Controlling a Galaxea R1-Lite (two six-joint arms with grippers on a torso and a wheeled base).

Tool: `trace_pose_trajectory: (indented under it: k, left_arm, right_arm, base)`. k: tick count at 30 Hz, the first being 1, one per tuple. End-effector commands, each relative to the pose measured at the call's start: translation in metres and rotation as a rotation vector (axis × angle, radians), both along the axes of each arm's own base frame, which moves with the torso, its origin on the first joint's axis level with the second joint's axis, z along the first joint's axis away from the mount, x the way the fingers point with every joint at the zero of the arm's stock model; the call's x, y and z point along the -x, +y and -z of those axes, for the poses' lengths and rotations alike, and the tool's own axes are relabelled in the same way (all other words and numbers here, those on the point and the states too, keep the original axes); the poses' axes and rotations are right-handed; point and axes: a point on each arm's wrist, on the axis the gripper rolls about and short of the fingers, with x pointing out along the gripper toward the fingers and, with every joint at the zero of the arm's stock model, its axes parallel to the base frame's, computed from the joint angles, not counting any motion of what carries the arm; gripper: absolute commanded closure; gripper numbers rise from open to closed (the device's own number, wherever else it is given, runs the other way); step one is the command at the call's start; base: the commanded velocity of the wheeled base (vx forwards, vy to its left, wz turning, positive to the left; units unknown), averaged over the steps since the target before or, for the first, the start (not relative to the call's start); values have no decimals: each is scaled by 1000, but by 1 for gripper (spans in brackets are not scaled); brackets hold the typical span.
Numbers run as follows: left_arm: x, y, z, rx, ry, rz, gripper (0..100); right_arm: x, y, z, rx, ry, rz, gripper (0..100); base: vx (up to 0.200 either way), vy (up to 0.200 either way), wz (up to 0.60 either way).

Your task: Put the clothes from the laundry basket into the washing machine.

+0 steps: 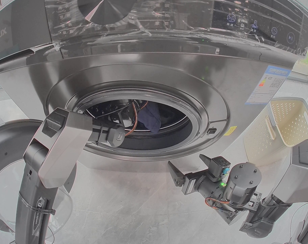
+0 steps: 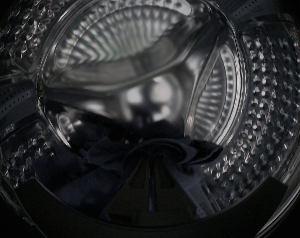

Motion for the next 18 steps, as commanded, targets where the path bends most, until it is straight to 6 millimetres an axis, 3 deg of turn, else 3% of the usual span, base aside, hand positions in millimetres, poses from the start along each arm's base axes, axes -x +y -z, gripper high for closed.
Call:
trace_pose_trajectory:
  k: [1,13,14,18]
  left_arm:
    - [-9,-4,-5,45,-63,-35,100]
    - [-9,-10,7,39,-67,-28,100]
    - [-7,-10,8,34,-58,-26,0]
    - [8,-11,11,1,0,-11,0]
  right_arm:
    - [0,0,0,-1,0,0,0]
    - [0,0,1,2,2,0,0]
    - [0,0,1,2,2,1,0]
    - [0,-1,1,3,3,1,0]
  base:
    - [0,0,0]
    - [0,0,0]
    - [0,0,0]
    - [0,0,0]
